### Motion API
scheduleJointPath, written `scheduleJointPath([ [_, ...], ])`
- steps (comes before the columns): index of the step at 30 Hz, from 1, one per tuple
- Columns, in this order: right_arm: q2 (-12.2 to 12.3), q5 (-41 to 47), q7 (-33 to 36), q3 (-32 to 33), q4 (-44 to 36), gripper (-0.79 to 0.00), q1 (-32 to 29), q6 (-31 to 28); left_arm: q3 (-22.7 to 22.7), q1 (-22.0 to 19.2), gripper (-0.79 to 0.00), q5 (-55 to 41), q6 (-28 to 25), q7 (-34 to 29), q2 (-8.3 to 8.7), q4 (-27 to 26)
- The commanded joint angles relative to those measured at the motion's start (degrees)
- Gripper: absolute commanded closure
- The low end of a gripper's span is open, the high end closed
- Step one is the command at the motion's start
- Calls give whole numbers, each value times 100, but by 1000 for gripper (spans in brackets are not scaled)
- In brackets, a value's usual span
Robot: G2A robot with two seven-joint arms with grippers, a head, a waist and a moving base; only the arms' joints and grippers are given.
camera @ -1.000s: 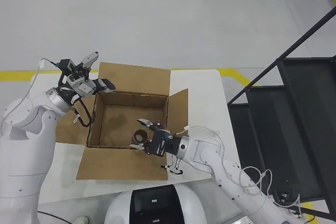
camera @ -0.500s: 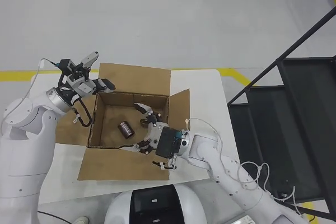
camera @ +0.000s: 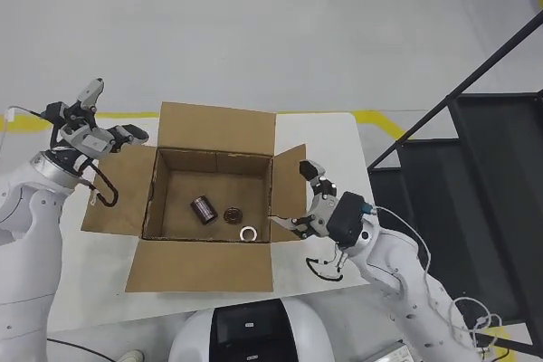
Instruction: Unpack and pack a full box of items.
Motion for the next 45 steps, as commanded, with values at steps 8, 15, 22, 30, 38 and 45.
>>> scheduleJointPath([
  [8, 42, 764, 190, 539, 22, -785, -514, -23, -650, 443, -785, -234, 860, -295, 123, -113],
  [15, 38, 816, 196, 507, 42, -785, -525, -16, -650, 443, -785, -234, 860, -295, 123, -113],
  [22, 8, 2238, 1042, 255, 198, -785, -417, 94, -495, 515, -785, -189, 763, 66, 110, -243],
  [30, 35, 3849, 2116, 696, 213, -785, -484, 775, -1310, 690, -785, -302, 355, 813, 167, 141],
  [38, 86, 4715, 3215, 800, 444, -785, -420, 743, -1367, 402, -785, 105, 305, 1137, 231, 1278],
  [45, 101, 5183, 3500, 805, 515, -785, -318, 734, -508, -130, -785, 1091, 52, 1385, 199, 2249],
])
